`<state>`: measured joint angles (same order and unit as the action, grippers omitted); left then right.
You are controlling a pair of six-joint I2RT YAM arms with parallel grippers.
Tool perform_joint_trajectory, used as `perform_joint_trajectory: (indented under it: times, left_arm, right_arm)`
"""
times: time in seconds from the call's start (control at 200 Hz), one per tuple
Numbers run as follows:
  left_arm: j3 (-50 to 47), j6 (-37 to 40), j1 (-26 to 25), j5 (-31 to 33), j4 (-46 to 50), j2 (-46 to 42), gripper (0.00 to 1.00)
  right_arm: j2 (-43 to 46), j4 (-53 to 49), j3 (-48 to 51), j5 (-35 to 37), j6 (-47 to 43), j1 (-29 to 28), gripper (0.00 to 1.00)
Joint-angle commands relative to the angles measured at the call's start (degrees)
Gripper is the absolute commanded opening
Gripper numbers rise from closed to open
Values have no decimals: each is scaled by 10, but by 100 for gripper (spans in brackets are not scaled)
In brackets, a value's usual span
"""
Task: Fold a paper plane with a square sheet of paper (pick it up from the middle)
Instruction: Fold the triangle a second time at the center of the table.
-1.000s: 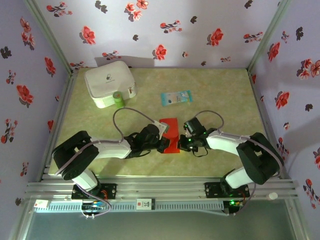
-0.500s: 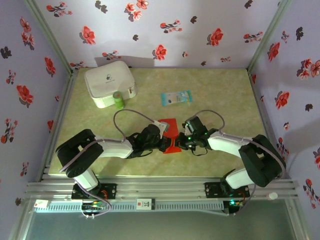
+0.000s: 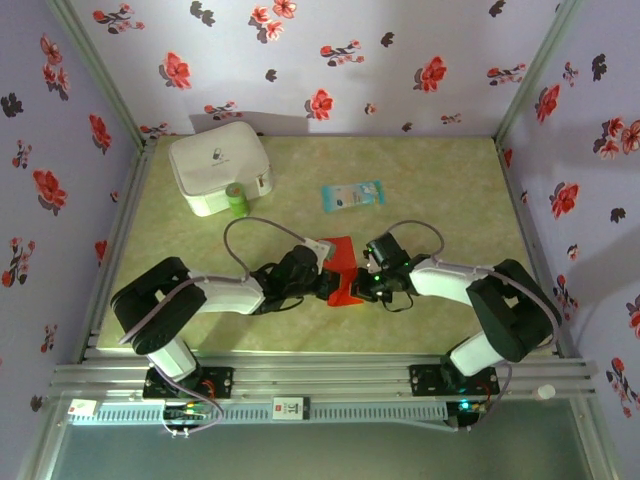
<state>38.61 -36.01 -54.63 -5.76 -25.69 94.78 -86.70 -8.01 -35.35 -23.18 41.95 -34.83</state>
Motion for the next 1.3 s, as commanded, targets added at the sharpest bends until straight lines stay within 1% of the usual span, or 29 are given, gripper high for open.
perform_joint_trajectory:
  times: [0.0, 0.265, 0.59, 1.29]
  left_arm:
    - [12, 15, 9, -9, 7, 13, 0]
    - [36, 45, 18, -8, 52, 29, 0]
    - [53, 69, 25, -5, 75, 50, 0]
    - [38, 51, 26, 41, 79, 51, 0]
  right_arm:
    - [-25, -41, 7, 47, -14, 7, 0]
    - [-16, -42, 2, 41, -11, 9, 0]
    - [-10, -44, 2, 38, -10, 9, 0]
    - [-11, -47, 1, 40, -10, 9, 0]
